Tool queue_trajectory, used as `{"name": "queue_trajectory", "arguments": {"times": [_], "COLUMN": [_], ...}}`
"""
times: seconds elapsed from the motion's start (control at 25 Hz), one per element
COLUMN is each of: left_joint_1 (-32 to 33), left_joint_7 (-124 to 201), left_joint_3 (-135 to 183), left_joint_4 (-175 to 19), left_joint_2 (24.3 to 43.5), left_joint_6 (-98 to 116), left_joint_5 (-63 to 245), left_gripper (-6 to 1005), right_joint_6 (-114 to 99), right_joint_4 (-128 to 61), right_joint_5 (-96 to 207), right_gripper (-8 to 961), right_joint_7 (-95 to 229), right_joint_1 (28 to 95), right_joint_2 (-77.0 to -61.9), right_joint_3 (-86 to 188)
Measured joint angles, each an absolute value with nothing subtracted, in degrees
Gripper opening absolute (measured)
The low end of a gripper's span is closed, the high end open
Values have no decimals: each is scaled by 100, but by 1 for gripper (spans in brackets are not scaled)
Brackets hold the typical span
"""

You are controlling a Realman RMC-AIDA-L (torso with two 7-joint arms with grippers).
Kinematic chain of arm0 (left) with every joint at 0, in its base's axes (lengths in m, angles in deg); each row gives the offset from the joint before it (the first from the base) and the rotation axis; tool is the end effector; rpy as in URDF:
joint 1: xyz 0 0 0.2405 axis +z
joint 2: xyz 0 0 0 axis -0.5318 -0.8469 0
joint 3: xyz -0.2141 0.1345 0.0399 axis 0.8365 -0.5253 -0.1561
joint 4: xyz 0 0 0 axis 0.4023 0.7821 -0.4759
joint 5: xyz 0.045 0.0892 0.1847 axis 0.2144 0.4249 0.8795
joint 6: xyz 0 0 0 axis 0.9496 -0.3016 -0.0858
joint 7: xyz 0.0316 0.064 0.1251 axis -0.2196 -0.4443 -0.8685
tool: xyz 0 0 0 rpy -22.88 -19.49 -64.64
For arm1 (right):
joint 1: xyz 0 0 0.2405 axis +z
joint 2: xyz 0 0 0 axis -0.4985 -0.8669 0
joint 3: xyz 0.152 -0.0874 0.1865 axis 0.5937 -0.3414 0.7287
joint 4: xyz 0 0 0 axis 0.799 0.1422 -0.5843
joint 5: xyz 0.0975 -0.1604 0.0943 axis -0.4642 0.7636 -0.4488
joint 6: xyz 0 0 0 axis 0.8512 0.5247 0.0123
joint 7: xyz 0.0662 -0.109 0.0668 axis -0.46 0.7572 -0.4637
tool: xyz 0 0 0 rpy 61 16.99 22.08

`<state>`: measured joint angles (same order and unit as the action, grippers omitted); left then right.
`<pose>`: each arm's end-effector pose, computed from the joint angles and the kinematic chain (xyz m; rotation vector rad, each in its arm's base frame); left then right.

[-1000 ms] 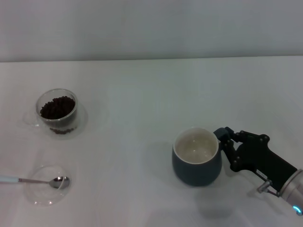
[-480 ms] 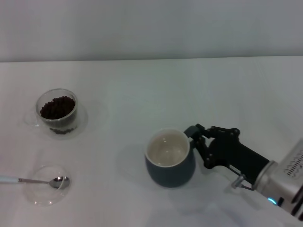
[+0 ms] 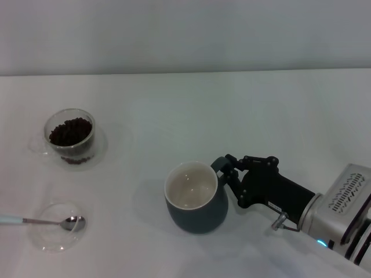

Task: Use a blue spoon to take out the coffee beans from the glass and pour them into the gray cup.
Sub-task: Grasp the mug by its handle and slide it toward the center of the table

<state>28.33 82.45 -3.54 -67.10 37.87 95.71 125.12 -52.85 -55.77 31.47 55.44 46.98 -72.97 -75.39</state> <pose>-0.3944 0.1888 0.0890 -1.2460 -0.6069 -1.0765 0.2918 0.2779 -0.0985 -2.2499 0.4099 0.6278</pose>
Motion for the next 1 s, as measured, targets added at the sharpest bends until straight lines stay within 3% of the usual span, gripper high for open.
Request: {"name": "queue_trajectory", "arguments": {"times": [1.0], "left_joint_1": [2742], "left_joint_7": [8219], "left_joint_3": [-332], "left_joint_4": [-6708], "left_joint_2": [3773], "left_joint_6": [9579], "left_joint_5": [12483], "left_gripper": [872], "right_joint_6": [-4930], "right_joint_4": [-5553], "right_joint_5": [3141], "right_gripper": [117], "right_joint_7": [5746], "right_joint_1": [4825], "right_joint_2": [-7289], "right_joint_3": [-7718]}}
